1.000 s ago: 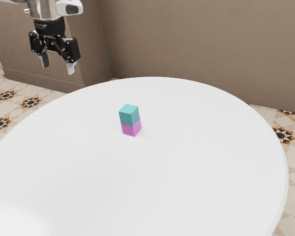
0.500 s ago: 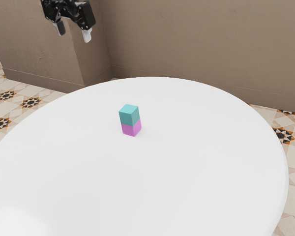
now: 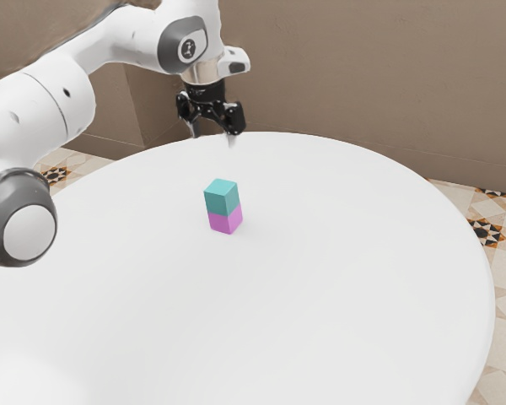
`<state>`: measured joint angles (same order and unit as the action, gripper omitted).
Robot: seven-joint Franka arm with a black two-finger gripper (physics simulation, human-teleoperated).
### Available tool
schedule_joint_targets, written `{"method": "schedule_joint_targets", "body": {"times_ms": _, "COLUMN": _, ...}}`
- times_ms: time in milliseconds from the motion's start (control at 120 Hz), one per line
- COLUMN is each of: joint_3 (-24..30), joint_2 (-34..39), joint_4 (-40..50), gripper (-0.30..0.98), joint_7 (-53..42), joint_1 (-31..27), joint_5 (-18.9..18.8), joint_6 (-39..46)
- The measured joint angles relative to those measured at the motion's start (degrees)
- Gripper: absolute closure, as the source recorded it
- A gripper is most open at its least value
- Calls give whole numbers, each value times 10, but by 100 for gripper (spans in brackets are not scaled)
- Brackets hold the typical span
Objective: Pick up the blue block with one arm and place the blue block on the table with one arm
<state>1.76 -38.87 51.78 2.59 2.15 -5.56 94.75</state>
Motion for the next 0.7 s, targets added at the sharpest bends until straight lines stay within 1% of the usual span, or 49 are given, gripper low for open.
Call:
{"method": "schedule_joint_targets", "body": {"times_ms": 83, "joint_3": -2, "joint_2": -27, "joint_4": -1, "gripper": 0, "joint_7": 0, "joint_1": -3, "joint_5": 2, "joint_6": 26}}
{"method": "schedule_joint_targets", "body": {"times_ms": 183, "joint_3": -3, "joint_2": -47, "joint_4": 1, "gripper": 0, "joint_7": 0, "joint_1": -27, "joint_5": 15, "joint_6": 53}}
{"method": "schedule_joint_targets", "body": {"times_ms": 333, "joint_3": -3, "joint_2": -51, "joint_4": 9, "gripper": 0, "joint_7": -1, "joint_1": -43, "joint_5": 25, "joint_6": 73}}
{"method": "schedule_joint_targets", "body": {"times_ms": 450, "joint_3": -4, "joint_2": -55, "joint_4": 41, "gripper": 0, "joint_7": -1, "joint_1": -53, "joint_5": 27, "joint_6": 88}}
{"method": "schedule_joint_targets", "body": {"times_ms": 700, "joint_3": 1, "joint_2": -51, "joint_4": 90, "gripper": 0, "joint_7": -3, "joint_1": -46, "joint_5": 29, "joint_6": 118}}
